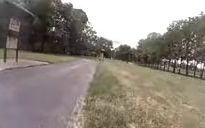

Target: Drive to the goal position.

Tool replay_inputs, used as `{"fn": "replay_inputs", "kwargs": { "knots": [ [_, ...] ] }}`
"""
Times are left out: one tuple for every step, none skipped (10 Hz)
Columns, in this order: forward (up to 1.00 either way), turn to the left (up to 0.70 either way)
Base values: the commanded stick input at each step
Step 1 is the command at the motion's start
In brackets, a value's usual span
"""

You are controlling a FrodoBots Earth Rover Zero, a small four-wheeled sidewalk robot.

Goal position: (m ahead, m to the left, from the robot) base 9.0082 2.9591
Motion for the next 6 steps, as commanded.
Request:
{"fn": "replay_inputs", "kwargs": {
  "knots": [
    [0.7, 0.0],
    [0.7, 0.0],
    [0.7, -0.14],
    [0.7, -0.14],
    [0.7, -0.14],
    [0.7, -0.14]
  ]
}}
